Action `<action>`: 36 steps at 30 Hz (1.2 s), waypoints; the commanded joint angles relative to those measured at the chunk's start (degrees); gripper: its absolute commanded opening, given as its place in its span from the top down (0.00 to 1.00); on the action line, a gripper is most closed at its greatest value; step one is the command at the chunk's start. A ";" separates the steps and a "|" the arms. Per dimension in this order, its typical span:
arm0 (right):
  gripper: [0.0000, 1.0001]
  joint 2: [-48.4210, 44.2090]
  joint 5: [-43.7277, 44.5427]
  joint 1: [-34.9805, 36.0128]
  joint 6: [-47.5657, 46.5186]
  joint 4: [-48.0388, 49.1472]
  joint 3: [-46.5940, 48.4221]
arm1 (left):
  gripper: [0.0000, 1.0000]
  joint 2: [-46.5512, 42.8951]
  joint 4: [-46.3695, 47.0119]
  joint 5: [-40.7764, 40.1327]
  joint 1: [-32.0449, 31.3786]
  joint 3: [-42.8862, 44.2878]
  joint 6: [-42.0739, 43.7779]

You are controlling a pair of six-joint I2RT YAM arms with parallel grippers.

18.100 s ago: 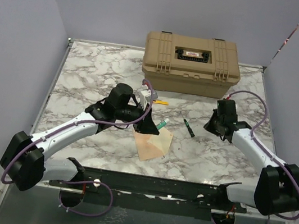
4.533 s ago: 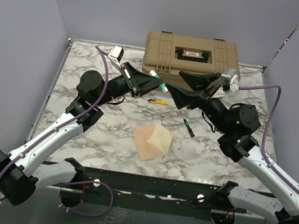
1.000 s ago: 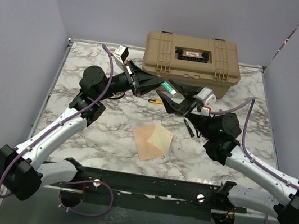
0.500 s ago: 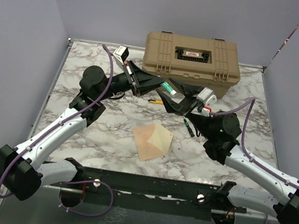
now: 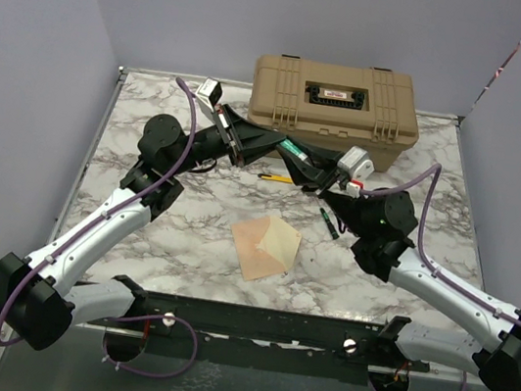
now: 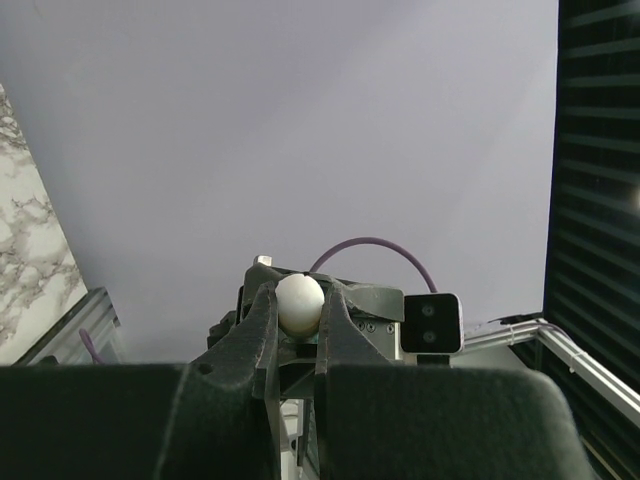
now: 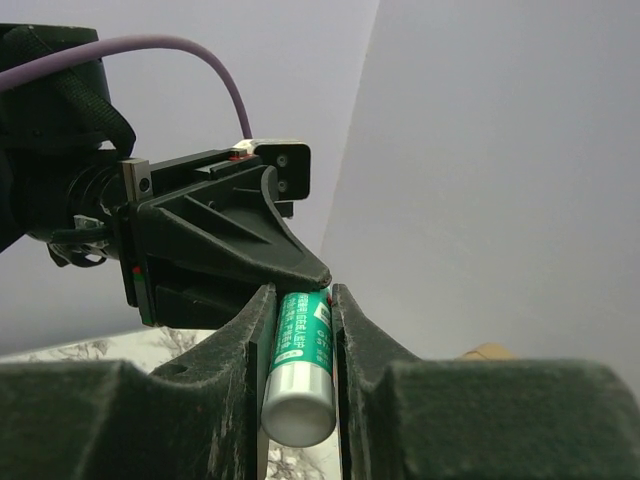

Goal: Place the letter into the envelope and seal it

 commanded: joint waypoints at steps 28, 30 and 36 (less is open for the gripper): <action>0.99 0.02 18.68 0.13 36.36 -57.47 -0.73 | 0.70 -6.03 -36.13 -7.65 0.43 -13.37 34.16; 0.99 2.13 14.91 0.30 39.32 -56.77 -2.41 | 0.87 -3.94 -36.27 -8.05 0.51 -15.42 35.84; 0.99 9.57 11.99 3.32 44.91 -53.45 -3.55 | 1.00 5.88 -34.18 -8.56 0.43 -17.50 43.98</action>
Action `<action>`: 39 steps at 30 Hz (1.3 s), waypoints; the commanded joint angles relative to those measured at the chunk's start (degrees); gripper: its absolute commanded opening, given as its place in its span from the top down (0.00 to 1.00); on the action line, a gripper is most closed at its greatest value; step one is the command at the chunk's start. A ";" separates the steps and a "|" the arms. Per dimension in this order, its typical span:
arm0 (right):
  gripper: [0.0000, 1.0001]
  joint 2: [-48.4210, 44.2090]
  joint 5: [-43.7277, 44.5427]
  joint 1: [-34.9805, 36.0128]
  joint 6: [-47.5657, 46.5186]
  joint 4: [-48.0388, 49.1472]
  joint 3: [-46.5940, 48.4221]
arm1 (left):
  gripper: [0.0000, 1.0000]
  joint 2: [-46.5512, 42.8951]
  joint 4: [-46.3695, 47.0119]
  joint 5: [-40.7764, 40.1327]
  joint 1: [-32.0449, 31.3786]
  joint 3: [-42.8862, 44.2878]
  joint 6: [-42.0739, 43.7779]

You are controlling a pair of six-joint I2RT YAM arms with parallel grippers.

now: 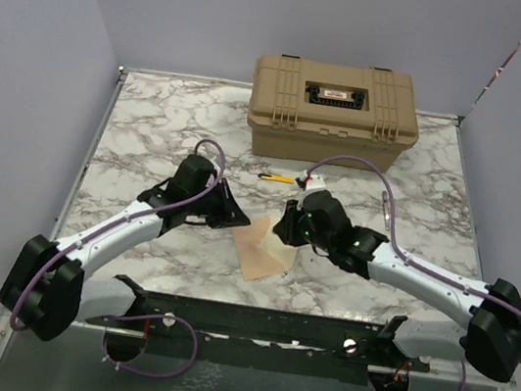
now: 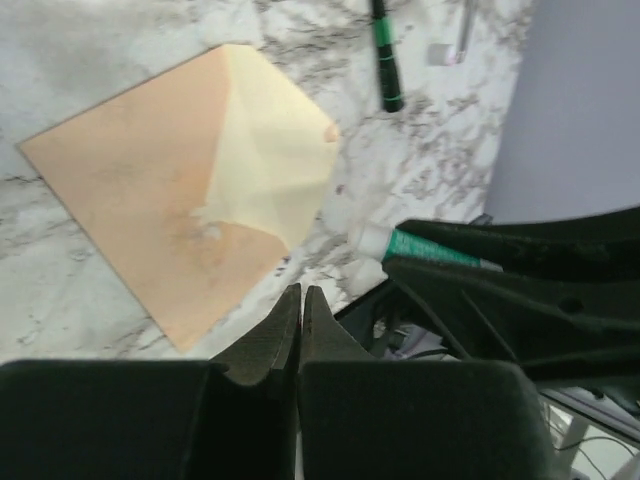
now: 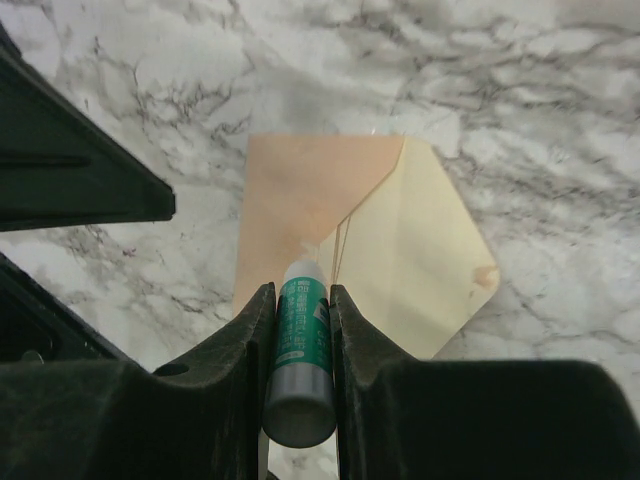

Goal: Place the letter into the envelope and seal it

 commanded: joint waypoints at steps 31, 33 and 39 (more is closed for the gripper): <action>0.99 26.80 7.03 8.02 4.37 -4.48 10.56 | 1.00 24.95 11.34 -8.80 0.08 -10.34 7.91; 0.99 27.52 7.26 8.82 4.37 -5.56 10.89 | 1.00 25.22 11.33 -9.14 0.21 -10.27 7.89; 0.99 28.80 7.72 10.68 7.47 -10.36 11.07 | 1.00 25.94 11.34 -9.53 0.88 -10.59 7.80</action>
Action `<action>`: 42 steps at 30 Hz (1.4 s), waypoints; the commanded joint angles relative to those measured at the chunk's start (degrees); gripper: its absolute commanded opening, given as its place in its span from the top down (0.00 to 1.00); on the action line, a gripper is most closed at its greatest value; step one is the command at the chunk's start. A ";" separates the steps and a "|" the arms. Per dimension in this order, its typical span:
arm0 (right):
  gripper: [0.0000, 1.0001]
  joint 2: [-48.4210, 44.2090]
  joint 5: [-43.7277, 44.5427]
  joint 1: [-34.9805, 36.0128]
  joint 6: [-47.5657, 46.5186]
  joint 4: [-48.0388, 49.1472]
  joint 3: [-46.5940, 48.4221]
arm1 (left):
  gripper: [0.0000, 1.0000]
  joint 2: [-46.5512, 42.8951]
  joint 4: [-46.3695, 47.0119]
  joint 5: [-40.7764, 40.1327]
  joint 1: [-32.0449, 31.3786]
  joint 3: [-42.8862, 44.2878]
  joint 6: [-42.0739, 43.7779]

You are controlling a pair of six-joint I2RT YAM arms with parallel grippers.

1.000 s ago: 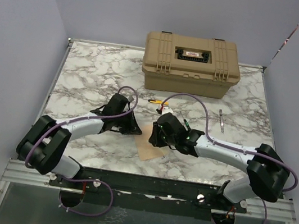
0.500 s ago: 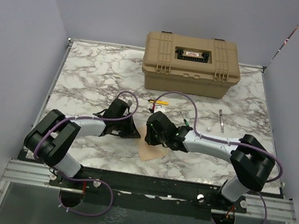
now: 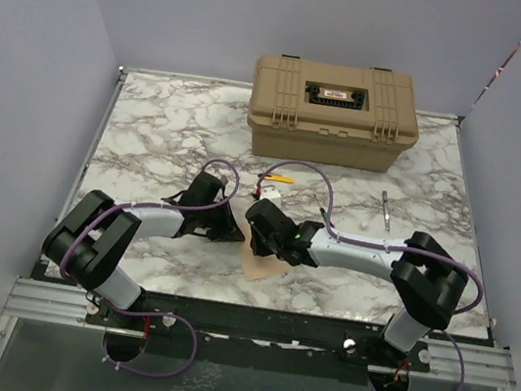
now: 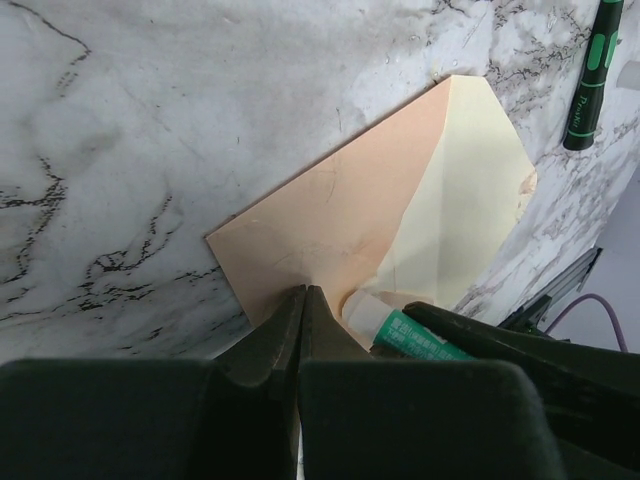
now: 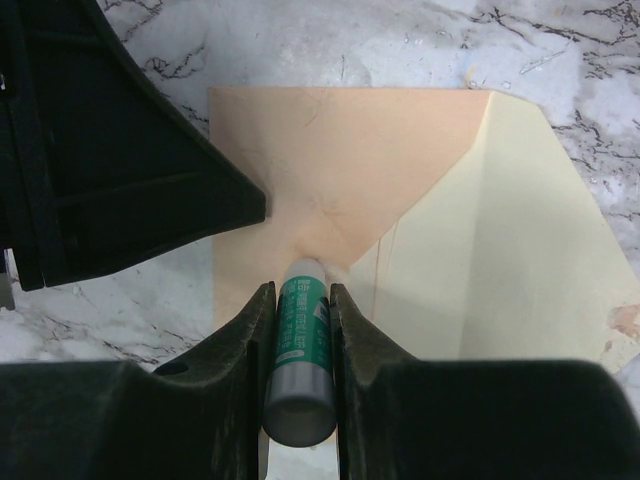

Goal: Place the letter into the envelope and seal it

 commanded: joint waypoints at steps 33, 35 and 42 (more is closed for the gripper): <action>0.99 2.45 7.69 1.49 11.18 -15.14 -0.83 | 1.00 5.37 -6.53 -4.36 3.17 -3.38 2.29; 0.99 0.74 7.79 1.42 10.90 -15.12 -2.12 | 1.00 5.46 -6.51 -4.34 3.41 -3.39 2.42; 0.99 1.89 5.40 1.42 9.04 -11.88 -2.99 | 1.00 5.76 -6.50 -4.10 3.77 -3.54 2.59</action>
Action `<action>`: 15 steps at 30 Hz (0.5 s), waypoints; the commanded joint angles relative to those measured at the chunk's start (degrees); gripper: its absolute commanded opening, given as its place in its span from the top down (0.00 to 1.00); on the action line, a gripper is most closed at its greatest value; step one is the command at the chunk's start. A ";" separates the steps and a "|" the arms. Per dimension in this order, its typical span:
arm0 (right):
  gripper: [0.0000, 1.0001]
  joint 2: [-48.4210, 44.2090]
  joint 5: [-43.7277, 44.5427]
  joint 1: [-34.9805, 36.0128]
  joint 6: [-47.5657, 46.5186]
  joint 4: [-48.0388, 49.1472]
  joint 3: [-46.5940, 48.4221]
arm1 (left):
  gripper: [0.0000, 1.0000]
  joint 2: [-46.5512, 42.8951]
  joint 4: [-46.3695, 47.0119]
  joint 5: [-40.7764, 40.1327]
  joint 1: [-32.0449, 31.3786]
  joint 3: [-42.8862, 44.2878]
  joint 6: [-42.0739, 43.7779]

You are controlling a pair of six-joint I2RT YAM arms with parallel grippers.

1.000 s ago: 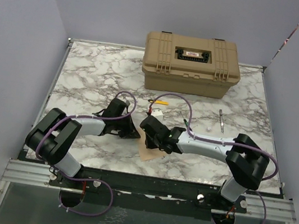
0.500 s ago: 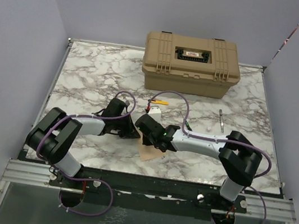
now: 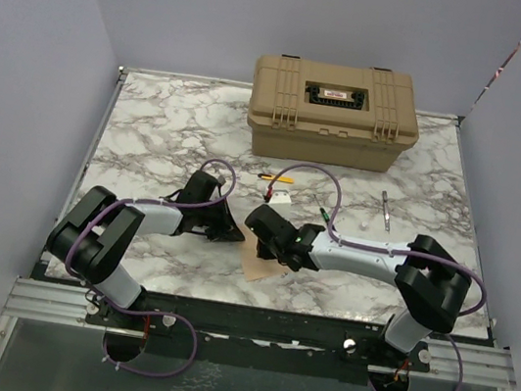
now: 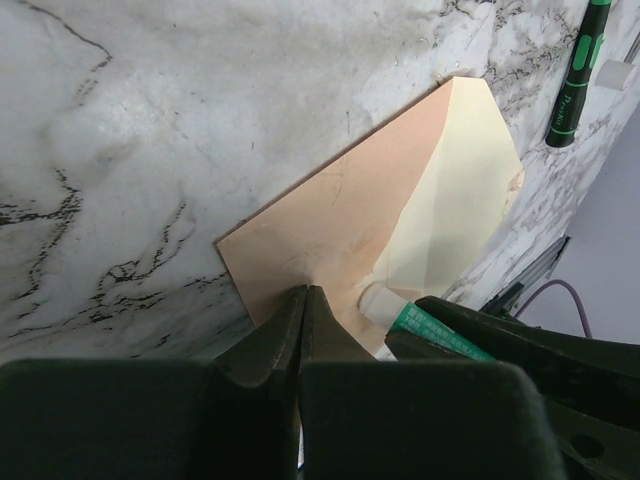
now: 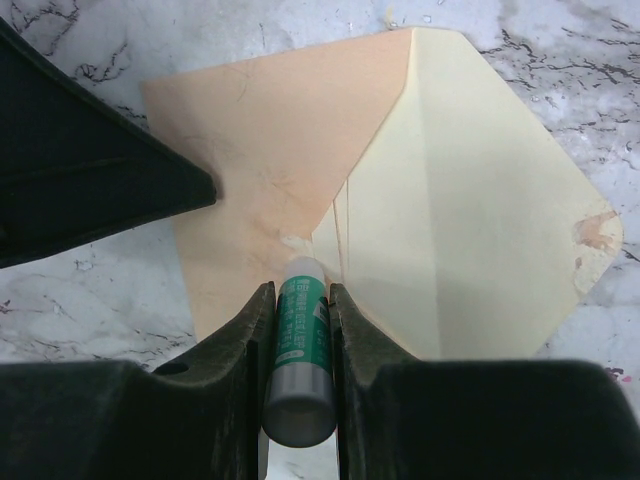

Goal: Place the letter into the envelope and seal it

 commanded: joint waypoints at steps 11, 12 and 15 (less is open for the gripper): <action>0.99 7.36 -3.07 -2.29 -2.02 -4.53 1.27 | 1.00 3.63 -8.06 -8.51 0.89 -3.47 4.04; 0.99 6.42 -3.54 -2.12 -1.98 -4.59 0.54 | 1.00 3.61 -8.12 -8.43 0.97 -3.47 4.07; 0.99 3.95 -4.92 -0.85 -1.89 -5.42 -1.40 | 1.00 3.77 -8.09 -8.61 1.05 -3.46 4.02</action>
